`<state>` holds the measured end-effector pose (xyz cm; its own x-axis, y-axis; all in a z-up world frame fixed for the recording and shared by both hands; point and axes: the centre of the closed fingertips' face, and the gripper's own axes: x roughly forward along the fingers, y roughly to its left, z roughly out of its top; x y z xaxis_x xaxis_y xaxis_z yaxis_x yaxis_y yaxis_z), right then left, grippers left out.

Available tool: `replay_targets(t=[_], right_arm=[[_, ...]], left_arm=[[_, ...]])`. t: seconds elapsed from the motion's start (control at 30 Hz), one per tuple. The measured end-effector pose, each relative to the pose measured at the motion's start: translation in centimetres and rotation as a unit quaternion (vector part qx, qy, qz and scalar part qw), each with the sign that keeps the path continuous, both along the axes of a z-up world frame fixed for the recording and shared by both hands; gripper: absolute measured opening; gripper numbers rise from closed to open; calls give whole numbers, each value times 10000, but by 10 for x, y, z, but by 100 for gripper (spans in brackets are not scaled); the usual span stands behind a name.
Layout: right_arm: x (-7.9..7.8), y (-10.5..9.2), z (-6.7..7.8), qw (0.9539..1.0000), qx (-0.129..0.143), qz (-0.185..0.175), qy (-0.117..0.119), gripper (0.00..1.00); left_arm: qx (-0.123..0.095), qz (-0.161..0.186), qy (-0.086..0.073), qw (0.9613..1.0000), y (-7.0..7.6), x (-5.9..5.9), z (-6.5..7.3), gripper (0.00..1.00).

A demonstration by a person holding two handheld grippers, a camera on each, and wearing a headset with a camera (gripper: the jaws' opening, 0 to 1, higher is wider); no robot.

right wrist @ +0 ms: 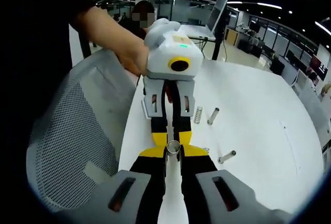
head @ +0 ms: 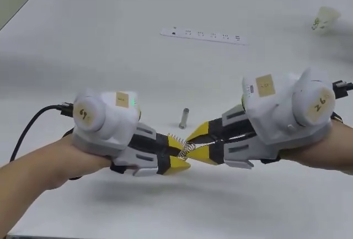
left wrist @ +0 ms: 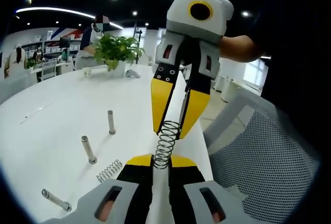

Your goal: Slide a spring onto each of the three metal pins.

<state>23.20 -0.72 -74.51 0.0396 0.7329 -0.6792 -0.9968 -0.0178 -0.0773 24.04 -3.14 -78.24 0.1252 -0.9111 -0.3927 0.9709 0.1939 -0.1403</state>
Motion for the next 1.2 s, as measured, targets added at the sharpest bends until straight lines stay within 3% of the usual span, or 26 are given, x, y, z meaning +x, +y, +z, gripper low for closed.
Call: replay_targets(t=[0.53,1.2], right_arm=[[-1,9,-1,9993,292,-205,142,8],[3,13,1,9997,216,-136,6,7]], left_arm=[[-3,0,63,10000,-3,-2,-2,2],[6,120,103,9999,0,2,1,3]])
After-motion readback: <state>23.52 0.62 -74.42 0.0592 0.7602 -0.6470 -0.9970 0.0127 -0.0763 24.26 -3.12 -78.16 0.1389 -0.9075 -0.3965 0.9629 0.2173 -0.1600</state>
